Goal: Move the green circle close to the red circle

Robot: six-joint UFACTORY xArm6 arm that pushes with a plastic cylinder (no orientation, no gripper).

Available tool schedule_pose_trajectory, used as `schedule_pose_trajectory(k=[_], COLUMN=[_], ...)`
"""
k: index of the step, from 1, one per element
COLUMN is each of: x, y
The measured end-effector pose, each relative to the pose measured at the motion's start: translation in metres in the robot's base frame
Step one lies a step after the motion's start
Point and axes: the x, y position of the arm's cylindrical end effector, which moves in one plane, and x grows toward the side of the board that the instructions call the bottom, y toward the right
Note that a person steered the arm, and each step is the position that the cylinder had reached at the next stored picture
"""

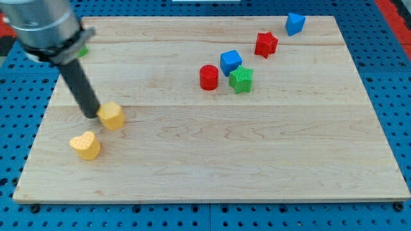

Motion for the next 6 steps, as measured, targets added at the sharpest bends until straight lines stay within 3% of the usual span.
schedule_pose_trajectory(k=[1, 2, 3, 4, 5, 6], x=[-0.010, 0.029, 0.013, -0.033, -0.108, -0.186], y=[-0.002, 0.028, 0.007, -0.031, -0.101, -0.099])
